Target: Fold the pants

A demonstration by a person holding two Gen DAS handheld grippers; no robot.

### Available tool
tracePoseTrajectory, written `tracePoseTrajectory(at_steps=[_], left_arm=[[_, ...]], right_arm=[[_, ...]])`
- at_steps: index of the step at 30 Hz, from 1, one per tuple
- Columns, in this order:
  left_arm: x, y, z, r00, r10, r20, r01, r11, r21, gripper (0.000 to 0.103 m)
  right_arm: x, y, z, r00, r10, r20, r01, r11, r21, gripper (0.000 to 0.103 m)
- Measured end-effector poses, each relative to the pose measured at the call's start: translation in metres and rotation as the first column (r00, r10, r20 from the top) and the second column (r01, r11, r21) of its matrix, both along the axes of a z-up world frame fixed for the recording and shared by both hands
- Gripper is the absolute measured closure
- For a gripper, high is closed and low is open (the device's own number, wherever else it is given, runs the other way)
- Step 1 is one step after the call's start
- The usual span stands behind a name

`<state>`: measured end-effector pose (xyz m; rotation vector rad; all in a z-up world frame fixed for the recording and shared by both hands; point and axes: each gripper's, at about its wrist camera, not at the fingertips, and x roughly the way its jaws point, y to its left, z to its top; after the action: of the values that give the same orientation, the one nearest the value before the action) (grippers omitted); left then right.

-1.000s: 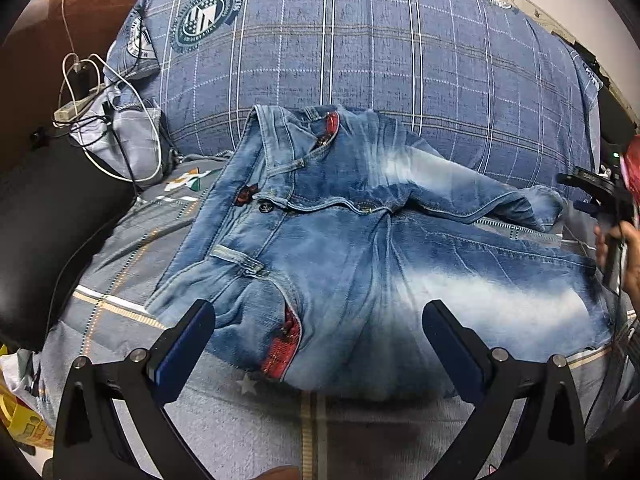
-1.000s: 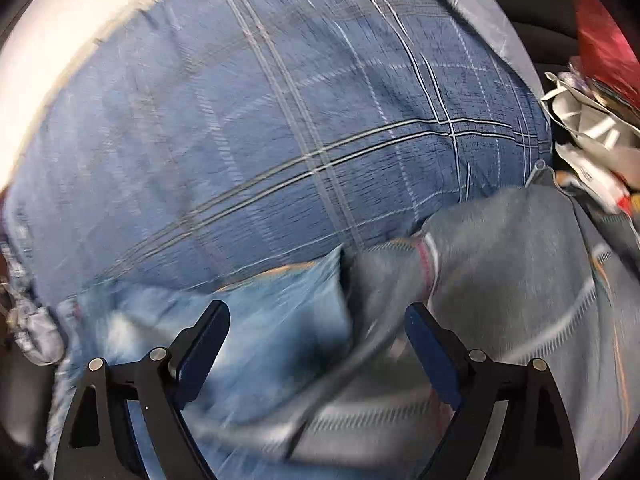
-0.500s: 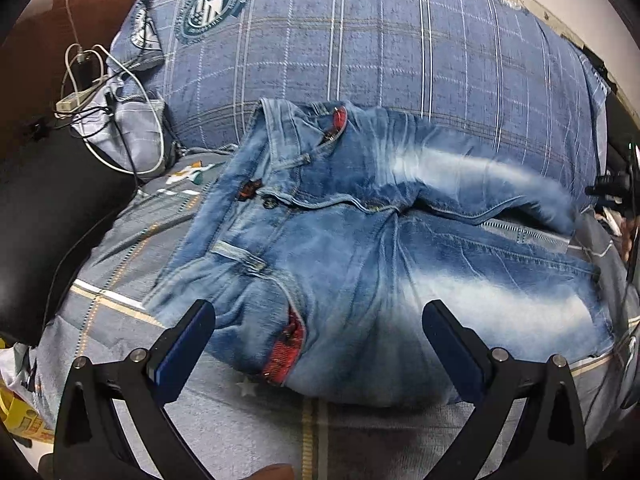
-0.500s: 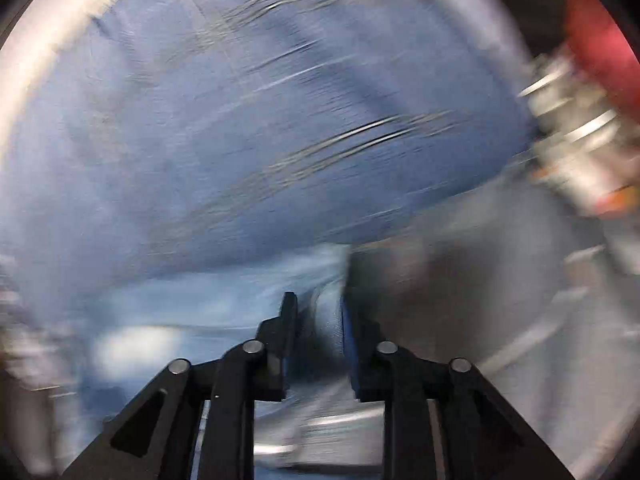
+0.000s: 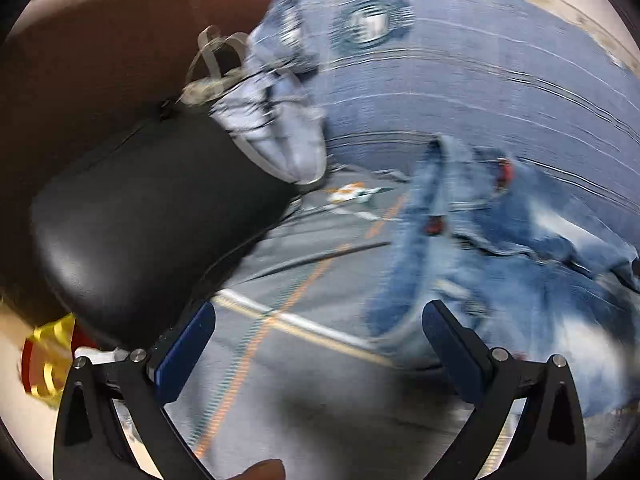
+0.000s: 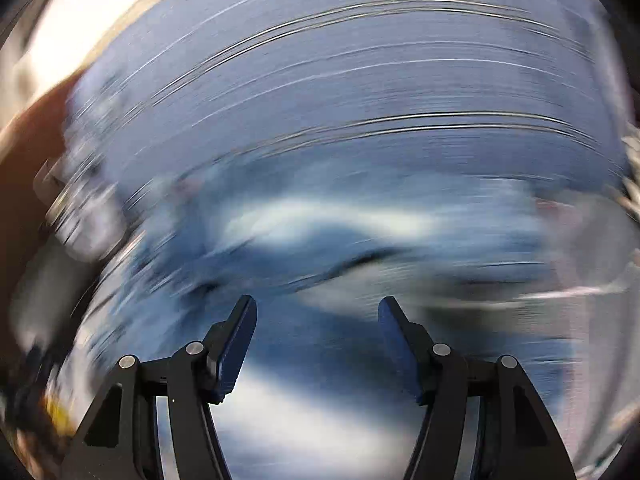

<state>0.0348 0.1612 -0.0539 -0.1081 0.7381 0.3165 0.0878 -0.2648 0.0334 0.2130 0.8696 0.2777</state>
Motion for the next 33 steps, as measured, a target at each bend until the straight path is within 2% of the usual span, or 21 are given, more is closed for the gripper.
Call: tracePoseTrajectory(at_steps=[2,3,5,6,9,11,13,14,15,16,17,18,19,21,22,23,27,29,30,31,33], left_arm=[[0.003,0.015,-0.006,1.000,0.010,-0.001,-0.010,0.996,-0.084,0.000],[0.007,0.019,-0.008,1.000,-0.008,0.000,0.008,0.993,-0.118,0.000],[0.021,0.014,-0.013,0.998,-0.065,-0.018,0.062,0.987,-0.146,0.000],[0.028,0.008,-0.016,0.995,-0.095,-0.020,0.091,0.985,-0.145,0.000],[0.046,-0.007,-0.024,0.986,-0.163,-0.041,0.158,0.982,-0.100,0.000],[0.053,-0.013,-0.031,0.980,-0.195,-0.046,0.190,0.977,-0.098,0.000],[0.057,-0.018,-0.041,0.974,-0.218,-0.060,0.210,0.971,-0.116,0.002],[0.059,-0.019,-0.046,0.972,-0.224,-0.069,0.214,0.969,-0.124,0.008],[0.061,-0.020,-0.053,0.970,-0.225,-0.094,0.211,0.968,-0.136,0.040],[0.064,-0.020,-0.063,0.957,-0.248,-0.149,0.221,0.959,-0.175,0.065],[0.064,-0.020,-0.067,0.955,-0.246,-0.163,0.217,0.960,-0.177,0.064],[0.060,-0.018,-0.064,0.962,-0.232,-0.145,0.209,0.965,-0.161,0.083],[0.058,-0.013,-0.060,0.964,-0.216,-0.154,0.195,0.971,-0.141,0.094],[0.054,0.002,-0.055,0.965,-0.226,-0.133,0.195,0.957,-0.215,0.094],[0.052,0.011,-0.053,0.966,-0.221,-0.131,0.182,0.948,-0.259,0.101],[0.049,0.019,-0.052,0.971,-0.198,-0.136,0.157,0.951,-0.266,0.103],[0.035,0.044,-0.041,0.983,-0.147,-0.109,0.113,0.956,-0.271,0.101],[0.029,0.053,-0.036,0.989,-0.116,-0.093,0.088,0.961,-0.263,0.080],[0.026,0.057,-0.035,0.991,-0.102,-0.086,0.076,0.963,-0.259,0.055],[0.023,0.062,-0.033,0.994,-0.085,-0.074,0.063,0.963,-0.260,0.039],[0.019,0.067,-0.033,0.996,-0.054,-0.064,0.036,0.968,-0.249,0.038]], right_arm=[[0.012,0.072,0.002,0.993,0.122,-0.001,-0.122,0.992,-0.025,0.035],[0.020,0.095,0.002,0.988,0.153,0.004,-0.153,0.987,-0.039,0.035],[0.044,0.144,0.004,0.979,0.201,0.010,-0.200,0.978,-0.066,0.035],[0.069,0.175,0.005,0.977,0.214,0.004,-0.212,0.973,-0.090,0.034],[0.127,0.224,-0.005,0.986,0.163,-0.021,-0.164,0.966,-0.202,0.032],[0.154,0.239,-0.011,0.989,0.147,-0.028,-0.149,0.953,-0.262,0.032],[0.182,0.259,-0.020,0.993,0.116,-0.005,-0.110,0.926,-0.362,0.032],[0.197,0.271,-0.026,0.995,0.098,0.012,-0.084,0.898,-0.431,0.031],[0.212,0.281,-0.036,0.997,0.072,0.024,-0.049,0.852,-0.521,0.031],[0.223,0.287,-0.045,0.999,0.050,0.021,-0.028,0.815,-0.579,0.031],[0.233,0.288,-0.053,1.000,0.030,-0.004,-0.026,0.797,-0.604,0.044],[0.241,0.287,-0.058,0.999,0.015,-0.032,-0.031,0.806,-0.591,0.072],[0.247,0.281,-0.059,0.999,-0.016,-0.048,-0.013,0.833,-0.554,0.075],[0.249,0.273,-0.051,0.999,-0.031,-0.036,0.009,0.871,-0.490,0.079],[0.249,0.272,-0.047,0.999,-0.028,-0.032,0.009,0.877,-0.481,0.080],[0.248,0.272,-0.039,1.000,-0.021,-0.023,0.008,0.887,-0.461,0.080],[0.242,0.277,-0.009,1.000,-0.009,0.000,0.008,0.926,-0.378,0.081],[0.241,0.284,0.004,1.000,-0.005,-0.002,0.004,0.947,-0.322,0.081],[0.241,0.289,0.007,1.000,0.004,-0.002,-0.004,0.952,-0.306,0.081],[0.240,0.296,0.009,1.000,0.014,-0.002,-0.014,0.952,-0.307,0.081],[0.241,0.308,0.002,1.000,0.017,-0.023,-0.025,0.933,-0.359,0.071]])
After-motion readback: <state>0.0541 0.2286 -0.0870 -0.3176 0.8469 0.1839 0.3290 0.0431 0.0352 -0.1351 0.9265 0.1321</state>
